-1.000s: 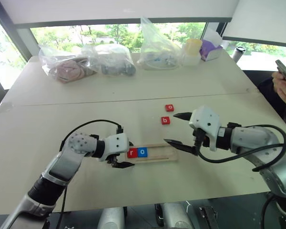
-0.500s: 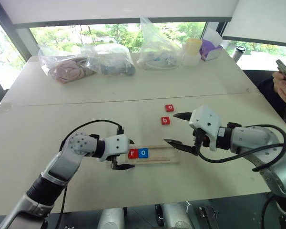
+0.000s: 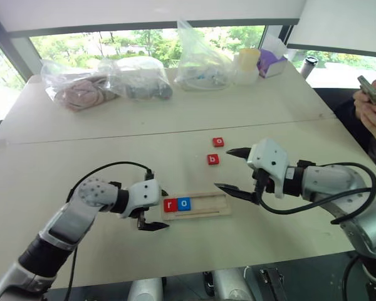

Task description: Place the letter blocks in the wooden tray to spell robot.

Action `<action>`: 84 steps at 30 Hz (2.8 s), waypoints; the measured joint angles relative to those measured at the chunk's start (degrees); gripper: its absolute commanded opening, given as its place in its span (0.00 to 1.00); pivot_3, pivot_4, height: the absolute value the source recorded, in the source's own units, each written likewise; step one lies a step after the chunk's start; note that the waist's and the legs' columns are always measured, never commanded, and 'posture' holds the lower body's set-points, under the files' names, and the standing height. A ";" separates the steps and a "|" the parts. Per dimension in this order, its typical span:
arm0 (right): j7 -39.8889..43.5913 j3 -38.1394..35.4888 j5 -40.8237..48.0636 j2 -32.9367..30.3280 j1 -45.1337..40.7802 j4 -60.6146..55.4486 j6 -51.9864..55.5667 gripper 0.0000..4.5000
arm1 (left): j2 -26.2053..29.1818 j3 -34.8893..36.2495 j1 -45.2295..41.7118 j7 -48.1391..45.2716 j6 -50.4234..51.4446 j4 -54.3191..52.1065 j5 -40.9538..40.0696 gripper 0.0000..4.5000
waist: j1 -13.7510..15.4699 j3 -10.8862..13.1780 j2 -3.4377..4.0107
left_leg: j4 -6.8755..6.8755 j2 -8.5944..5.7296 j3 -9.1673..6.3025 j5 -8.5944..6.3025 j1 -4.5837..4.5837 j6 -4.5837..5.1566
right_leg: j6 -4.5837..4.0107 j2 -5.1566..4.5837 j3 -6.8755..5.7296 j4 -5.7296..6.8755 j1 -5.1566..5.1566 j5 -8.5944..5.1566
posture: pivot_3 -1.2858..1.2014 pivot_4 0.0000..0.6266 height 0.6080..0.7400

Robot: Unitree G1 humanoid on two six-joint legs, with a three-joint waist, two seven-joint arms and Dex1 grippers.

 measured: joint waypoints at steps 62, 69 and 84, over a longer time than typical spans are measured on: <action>-44.54 3.74 -23.66 51.11 -28.79 40.23 38.47 0.25 | 7.25 23.27 -0.27 7.76 11.67 -2.46 -27.84 1.00 | -1.98 0.38 -0.50 | -0.01 -0.09 -0.20 0.01 -0.13 0.01 | -0.40 0.04 -0.13 0.74 -1.10 0.70 | 0.52 0.24 1.00; -40.44 6.30 -22.38 45.29 -28.81 36.39 42.39 0.25 | 6.18 23.21 -0.37 8.28 11.54 -2.63 -27.83 1.00 | -1.65 0.40 -0.46 | 0.01 -0.11 -0.21 0.01 -0.20 0.01 | -0.40 0.01 -0.13 0.73 -1.11 0.67 | 0.52 0.24 1.00; -55.55 -10.31 34.26 10.65 -15.20 14.92 48.69 0.25 | 5.76 20.70 -2.44 1.15 8.23 -1.63 -27.74 1.00 | -1.85 0.44 -0.50 | 0.00 -0.10 -0.12 -0.01 -0.14 0.05 | -0.46 0.07 -0.01 0.57 -1.02 0.47 | 0.52 0.24 1.00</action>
